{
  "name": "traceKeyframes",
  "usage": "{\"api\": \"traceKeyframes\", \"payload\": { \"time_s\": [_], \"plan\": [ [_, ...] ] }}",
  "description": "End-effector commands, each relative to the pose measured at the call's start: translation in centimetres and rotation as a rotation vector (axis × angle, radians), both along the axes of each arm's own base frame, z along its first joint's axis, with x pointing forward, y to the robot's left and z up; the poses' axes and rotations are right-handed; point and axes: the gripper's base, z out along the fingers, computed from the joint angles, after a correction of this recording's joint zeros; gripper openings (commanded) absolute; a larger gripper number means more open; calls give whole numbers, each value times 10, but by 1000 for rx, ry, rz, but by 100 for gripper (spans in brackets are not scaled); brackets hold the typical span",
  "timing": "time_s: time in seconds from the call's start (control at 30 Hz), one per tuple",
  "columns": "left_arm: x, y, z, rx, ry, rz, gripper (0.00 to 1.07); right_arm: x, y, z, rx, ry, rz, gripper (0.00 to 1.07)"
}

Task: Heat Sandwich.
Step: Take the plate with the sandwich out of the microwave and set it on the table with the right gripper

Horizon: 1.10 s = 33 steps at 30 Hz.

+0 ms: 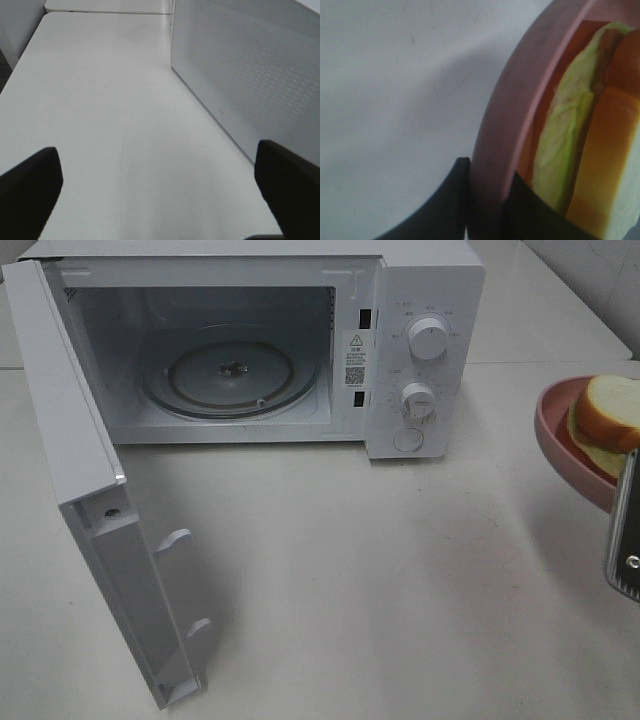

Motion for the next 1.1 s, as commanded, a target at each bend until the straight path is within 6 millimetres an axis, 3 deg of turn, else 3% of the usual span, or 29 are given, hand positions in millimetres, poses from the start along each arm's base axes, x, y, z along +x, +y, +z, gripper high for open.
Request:
{"api": "traceKeyframes", "payload": {
  "time_s": [0.03,0.43,0.5,0.87,1.1],
  "plan": [
    [-1,0,0,-2,-6,-4,100,3,-3,4,-9,-57,-57,1],
    [-1,0,0,-2,-6,-4,100,25,6,-16,-88,-71,-226,2],
    [-1,0,0,-2,-6,-4,100,35,13,-18,-70,-97,-316,2],
    [-1,0,0,-2,-6,-4,100,70,44,-31,-78,-83,-429,2],
    [-1,0,0,-2,-6,-4,100,87,45,-44,-68,-53,-532,3]
  ]
}}
